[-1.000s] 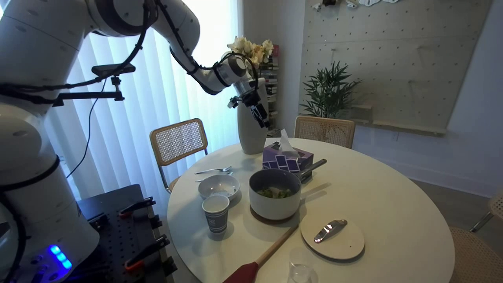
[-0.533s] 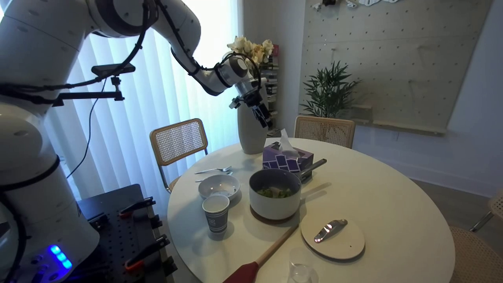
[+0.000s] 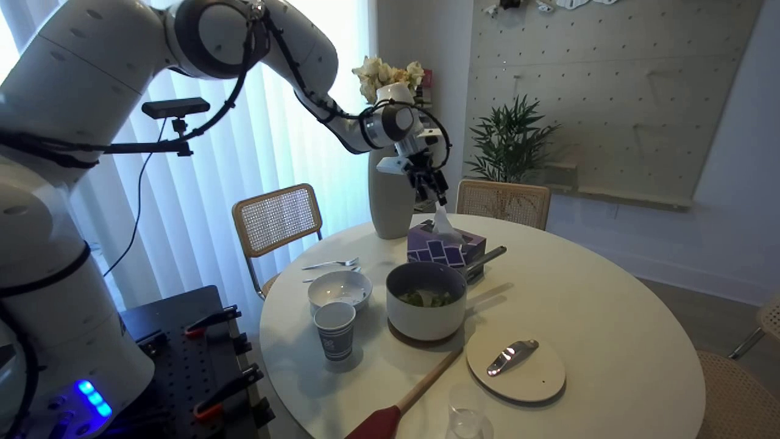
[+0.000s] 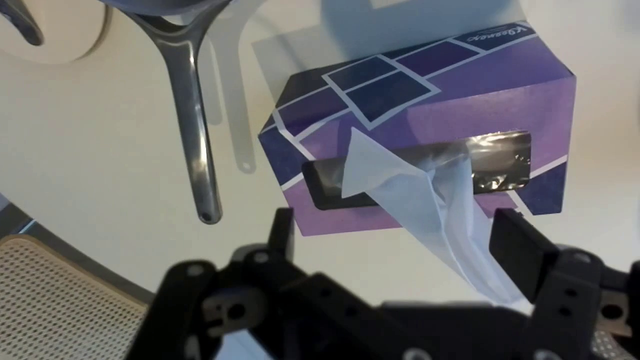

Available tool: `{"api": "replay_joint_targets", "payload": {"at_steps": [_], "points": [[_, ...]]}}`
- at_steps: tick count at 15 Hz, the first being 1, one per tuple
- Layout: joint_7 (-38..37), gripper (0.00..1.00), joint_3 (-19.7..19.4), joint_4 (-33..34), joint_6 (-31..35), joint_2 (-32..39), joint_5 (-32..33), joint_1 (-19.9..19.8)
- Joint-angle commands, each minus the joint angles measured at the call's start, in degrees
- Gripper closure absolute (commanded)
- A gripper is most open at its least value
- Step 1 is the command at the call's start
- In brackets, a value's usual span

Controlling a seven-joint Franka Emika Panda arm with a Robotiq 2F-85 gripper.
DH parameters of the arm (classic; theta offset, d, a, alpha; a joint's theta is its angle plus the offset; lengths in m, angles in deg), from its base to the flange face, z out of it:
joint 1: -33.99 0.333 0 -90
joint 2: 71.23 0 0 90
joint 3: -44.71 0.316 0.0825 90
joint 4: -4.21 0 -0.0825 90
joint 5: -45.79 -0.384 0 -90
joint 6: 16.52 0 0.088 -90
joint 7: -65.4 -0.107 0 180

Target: Pull out a tissue from the box and place it on the table

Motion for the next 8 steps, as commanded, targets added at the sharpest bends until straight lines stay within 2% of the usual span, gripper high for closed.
{"api": "replay_joint_targets", "payload": {"at_steps": [1, 5, 8], "points": [[14.09, 0.0, 2.13, 6.78, -1.26, 5.28, -9.45, -1.98], [26.27, 0.0, 3.38, 12.6, -4.62, 10.12, -14.7, -3.04], [29.6, 0.0, 1.68, 16.75, -7.22, 13.18, -13.45, -1.78]]}}
